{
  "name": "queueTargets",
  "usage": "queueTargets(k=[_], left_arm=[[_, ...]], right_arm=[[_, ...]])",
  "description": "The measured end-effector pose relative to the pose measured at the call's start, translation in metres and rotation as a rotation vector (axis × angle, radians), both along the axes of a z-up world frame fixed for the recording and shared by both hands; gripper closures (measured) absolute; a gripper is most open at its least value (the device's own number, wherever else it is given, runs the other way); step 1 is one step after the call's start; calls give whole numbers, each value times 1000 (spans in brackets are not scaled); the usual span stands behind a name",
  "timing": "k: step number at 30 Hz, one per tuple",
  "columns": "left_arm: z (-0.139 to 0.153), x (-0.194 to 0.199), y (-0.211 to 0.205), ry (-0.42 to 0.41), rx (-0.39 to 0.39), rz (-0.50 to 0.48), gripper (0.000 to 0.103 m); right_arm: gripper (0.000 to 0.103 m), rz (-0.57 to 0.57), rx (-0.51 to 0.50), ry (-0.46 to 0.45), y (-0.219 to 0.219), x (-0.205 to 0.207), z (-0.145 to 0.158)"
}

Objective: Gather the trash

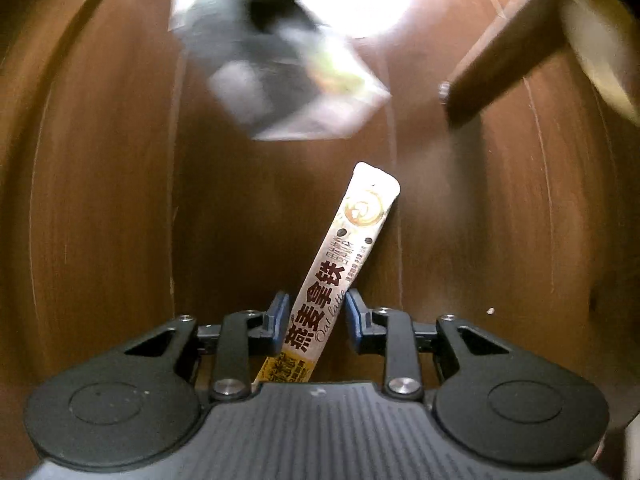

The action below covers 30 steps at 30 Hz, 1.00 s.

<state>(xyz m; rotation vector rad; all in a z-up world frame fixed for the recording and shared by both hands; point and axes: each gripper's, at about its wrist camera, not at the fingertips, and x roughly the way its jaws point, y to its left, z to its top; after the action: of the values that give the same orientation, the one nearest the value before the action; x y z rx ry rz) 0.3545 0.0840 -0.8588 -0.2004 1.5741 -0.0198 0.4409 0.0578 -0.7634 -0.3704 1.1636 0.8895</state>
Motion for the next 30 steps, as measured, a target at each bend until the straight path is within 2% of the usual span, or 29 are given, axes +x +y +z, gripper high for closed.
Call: queueTargets(k=[4,7,9,14,18,20,25,30], left_arm=[[11,-25,4,28,-10,87,75],[26,-45,-1,38,-14,110,75],[32,-56,-4,54,-25,135,75],[59,-79,-12,97,-24,179,75],[97,-84,-24,108,-18,199,75],[127,-87,-29,100,-12,183,75],[210,-77,-40,83,-10,212,75],[306,-53,-50,45,-57,248,75]], right_arm=[[102,-39,29,35,-18,-20,13],[102,-29,43,34,-20,-34,26],[102,-65,54,66,-23,-37,35],[102,-183,72,123,-52,-46,82],[102,-233,64,125,-83,-54,144],[102,-265,51,124,-100,-57,176],[102,-364,37,100,-138,-65,278],[102,-401,29,4,-171,-71,387]])
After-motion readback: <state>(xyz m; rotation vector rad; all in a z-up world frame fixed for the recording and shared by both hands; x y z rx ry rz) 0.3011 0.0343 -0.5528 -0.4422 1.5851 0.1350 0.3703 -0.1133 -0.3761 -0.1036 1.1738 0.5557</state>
